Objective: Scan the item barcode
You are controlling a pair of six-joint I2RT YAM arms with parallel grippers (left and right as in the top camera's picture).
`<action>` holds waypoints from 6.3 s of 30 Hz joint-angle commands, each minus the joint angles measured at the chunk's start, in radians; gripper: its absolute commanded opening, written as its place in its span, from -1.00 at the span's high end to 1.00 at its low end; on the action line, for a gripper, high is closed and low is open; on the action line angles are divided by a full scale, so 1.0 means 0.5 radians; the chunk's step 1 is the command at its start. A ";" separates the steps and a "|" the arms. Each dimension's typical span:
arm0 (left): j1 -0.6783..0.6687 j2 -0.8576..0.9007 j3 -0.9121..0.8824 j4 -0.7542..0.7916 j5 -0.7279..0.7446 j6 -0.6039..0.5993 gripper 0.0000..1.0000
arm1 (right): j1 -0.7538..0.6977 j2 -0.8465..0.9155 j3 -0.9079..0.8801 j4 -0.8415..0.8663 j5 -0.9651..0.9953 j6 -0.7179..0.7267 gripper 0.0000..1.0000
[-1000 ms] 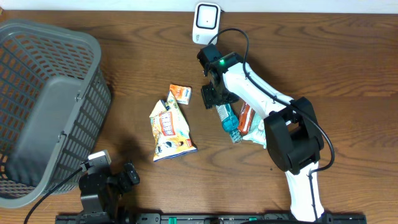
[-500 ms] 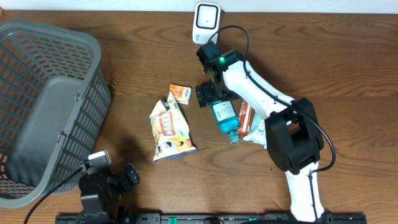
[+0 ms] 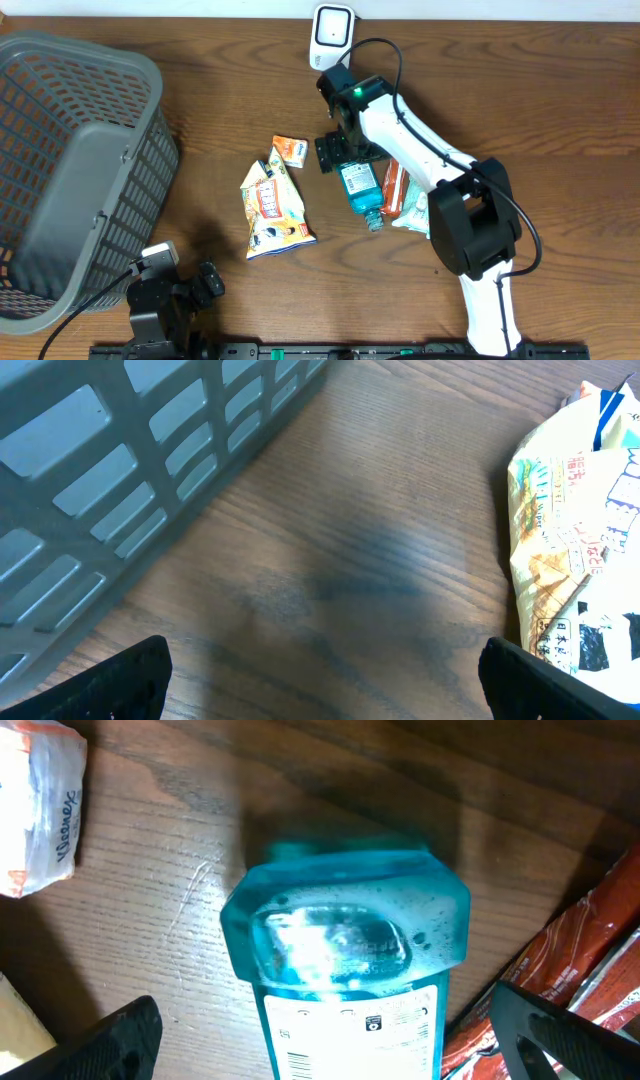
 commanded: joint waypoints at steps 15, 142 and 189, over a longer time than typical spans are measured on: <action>0.010 -0.003 -0.033 -0.092 -0.017 0.040 -0.96 | -0.213 0.071 -0.410 0.401 -0.534 -0.508 -0.43; 0.010 -0.003 -0.033 -0.092 -0.017 0.040 -0.96 | 0.460 -0.167 -1.196 0.399 -0.162 -0.464 0.98; 0.010 -0.003 -0.033 -0.092 -0.017 0.040 -0.96 | -0.204 -0.733 -1.059 0.179 -2.135 -1.363 0.97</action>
